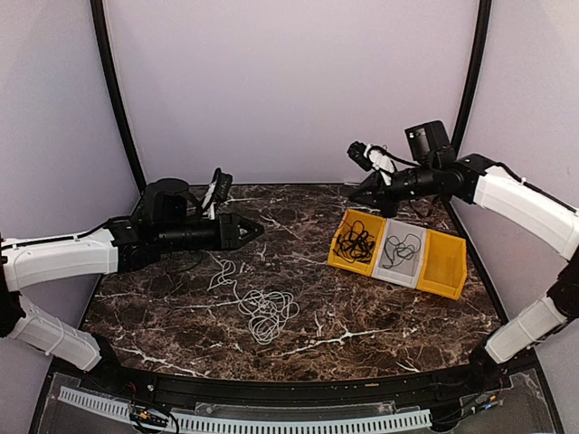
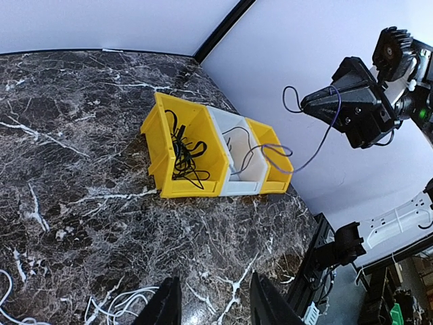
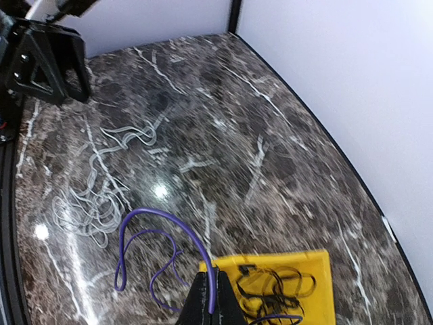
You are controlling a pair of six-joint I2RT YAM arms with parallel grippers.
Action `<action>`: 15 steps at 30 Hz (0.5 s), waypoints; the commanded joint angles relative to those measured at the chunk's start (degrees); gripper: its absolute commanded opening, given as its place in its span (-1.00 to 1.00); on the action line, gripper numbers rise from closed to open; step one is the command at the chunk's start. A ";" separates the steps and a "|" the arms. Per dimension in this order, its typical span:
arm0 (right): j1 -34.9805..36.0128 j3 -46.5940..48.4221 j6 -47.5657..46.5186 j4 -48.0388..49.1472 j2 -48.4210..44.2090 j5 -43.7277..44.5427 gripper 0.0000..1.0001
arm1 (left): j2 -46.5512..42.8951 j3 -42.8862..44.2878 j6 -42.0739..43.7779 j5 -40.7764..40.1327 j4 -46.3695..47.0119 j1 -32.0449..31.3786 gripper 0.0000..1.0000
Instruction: Untangle the cables
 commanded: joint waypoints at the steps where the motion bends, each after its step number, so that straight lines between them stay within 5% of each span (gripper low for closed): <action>1: -9.50 -7.31 -2.41 -1.32 -7.30 0.10 -1.00 | 0.95 -0.23 1.79 -1.81 0.41 -0.26 -0.28; 8: -25.82 -14.89 -10.49 -4.71 -14.37 1.09 -1.00 | 3.14 1.65 4.67 -3.95 -1.07 -0.24 -0.28; 15: -28.86 -18.05 -14.28 -3.06 -10.42 4.42 -1.00 | 4.31 1.65 4.35 -3.86 -0.79 -0.28 -0.28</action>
